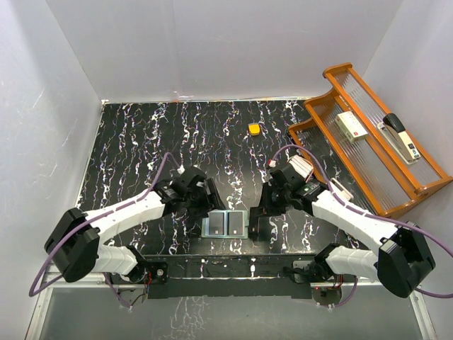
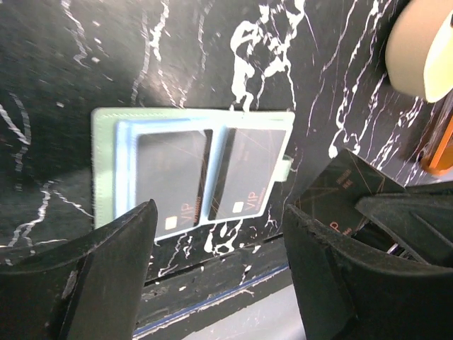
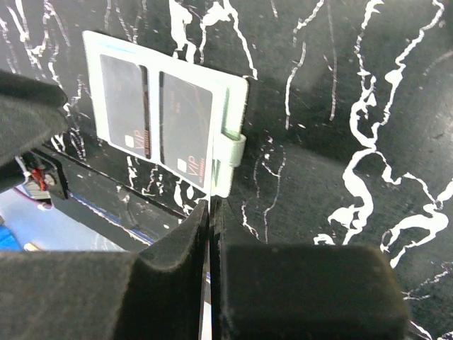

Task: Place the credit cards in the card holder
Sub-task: Insert the credit card into the card holder, then turn over the card slot in the card holder.

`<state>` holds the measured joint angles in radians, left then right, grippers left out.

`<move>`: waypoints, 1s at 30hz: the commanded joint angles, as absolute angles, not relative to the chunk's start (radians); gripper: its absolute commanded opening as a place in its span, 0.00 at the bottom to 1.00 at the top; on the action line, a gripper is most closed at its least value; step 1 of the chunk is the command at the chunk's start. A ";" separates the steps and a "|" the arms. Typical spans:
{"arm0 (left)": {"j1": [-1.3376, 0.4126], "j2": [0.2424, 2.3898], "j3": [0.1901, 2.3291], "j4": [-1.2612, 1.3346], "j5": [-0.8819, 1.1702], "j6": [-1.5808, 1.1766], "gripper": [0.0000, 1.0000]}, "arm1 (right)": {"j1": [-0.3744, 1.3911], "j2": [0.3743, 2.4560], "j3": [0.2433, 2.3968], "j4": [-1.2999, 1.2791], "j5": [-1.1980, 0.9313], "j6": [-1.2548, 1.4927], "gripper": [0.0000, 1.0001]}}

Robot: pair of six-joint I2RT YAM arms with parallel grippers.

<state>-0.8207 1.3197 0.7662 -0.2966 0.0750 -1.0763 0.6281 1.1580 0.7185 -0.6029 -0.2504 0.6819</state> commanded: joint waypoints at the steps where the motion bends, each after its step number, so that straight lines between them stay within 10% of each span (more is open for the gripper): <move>1: -0.755 1.257 0.738 -0.307 0.128 -1.002 0.71 | 0.632 1.151 0.771 -0.504 -0.301 0.691 0.00; 30: -0.670 1.316 0.569 -0.022 0.232 -0.972 0.73 | 0.632 1.481 0.770 -0.157 -0.473 0.739 0.00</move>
<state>-0.6758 1.3071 0.5911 -0.0521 0.2176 -0.9764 0.6285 1.4620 0.7509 -0.2234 -0.4709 0.7433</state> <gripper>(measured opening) 0.729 0.009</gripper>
